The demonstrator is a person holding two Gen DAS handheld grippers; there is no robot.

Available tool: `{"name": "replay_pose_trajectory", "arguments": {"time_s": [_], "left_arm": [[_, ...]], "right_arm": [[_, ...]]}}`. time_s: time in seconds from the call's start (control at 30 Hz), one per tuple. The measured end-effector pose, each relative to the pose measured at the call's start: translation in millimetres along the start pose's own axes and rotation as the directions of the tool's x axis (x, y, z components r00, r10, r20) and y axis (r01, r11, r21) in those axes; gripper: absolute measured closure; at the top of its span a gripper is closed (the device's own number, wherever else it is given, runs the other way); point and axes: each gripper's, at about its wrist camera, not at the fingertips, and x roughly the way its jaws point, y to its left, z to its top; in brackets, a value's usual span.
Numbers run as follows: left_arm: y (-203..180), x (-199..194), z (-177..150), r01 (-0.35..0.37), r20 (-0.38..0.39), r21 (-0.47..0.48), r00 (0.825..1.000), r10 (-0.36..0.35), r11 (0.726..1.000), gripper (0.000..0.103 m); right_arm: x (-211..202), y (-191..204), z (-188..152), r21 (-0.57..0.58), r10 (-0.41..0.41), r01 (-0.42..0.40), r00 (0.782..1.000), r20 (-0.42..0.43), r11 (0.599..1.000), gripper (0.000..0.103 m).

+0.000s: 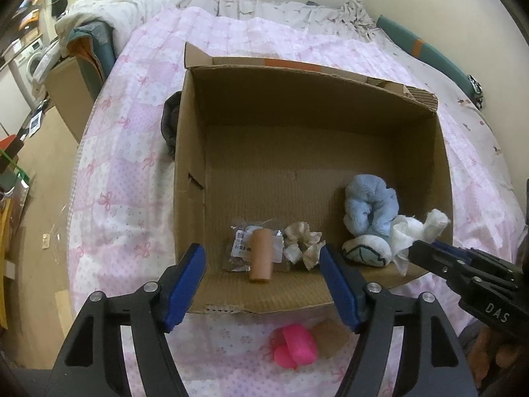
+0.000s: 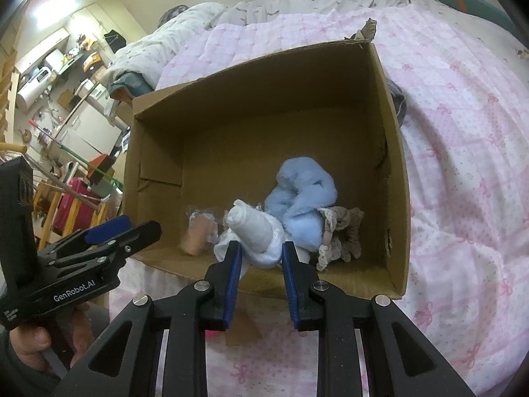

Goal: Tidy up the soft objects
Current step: 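Carry the sponge and sock over the box and open both grippers to drop them, then grasp the pink rubber duck with the left gripper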

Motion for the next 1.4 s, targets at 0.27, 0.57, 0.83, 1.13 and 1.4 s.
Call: {"name": "replay_pose_trajectory", "arguments": {"time_s": [0.27, 0.57, 0.83, 1.13, 1.4], "left_arm": [[2.5, -0.7, -0.3, -0.005, 0.002, -0.011, 1.000, 0.005, 1.000, 0.034], [5.9, -0.7, 0.0, -0.004, -0.005, -0.031, 1.000, 0.004, 1.000, 0.034], [8.9, -11.1, -4.1, -0.018, 0.016, -0.032, 1.000, 0.018, 0.999, 0.034], [8.0, -31.9, -16.1, -0.050, 0.047, 0.007, 0.998, 0.049, 0.999, 0.034], [13.4, -41.7, -36.4, -0.052, 0.038, -0.012, 0.998, 0.053, 0.999, 0.034]], "right_arm": [[-1.5, 0.2, -1.5, -0.002, 0.015, -0.015, 1.000, 0.014, 1.000, 0.068], [-9.2, -11.3, 1.8, 0.070, -0.008, 0.004, 0.998, 0.056, 0.998, 0.026], [-10.7, -11.6, -0.7, 0.070, -0.023, 0.020, 0.998, 0.054, 0.997, 0.026], [-23.2, -13.5, -6.9, 0.075, -0.037, 0.032, 0.997, 0.070, 0.997, 0.026], [-36.3, -16.5, -15.7, 0.087, -0.052, 0.045, 0.995, 0.080, 0.995, 0.026]]}}
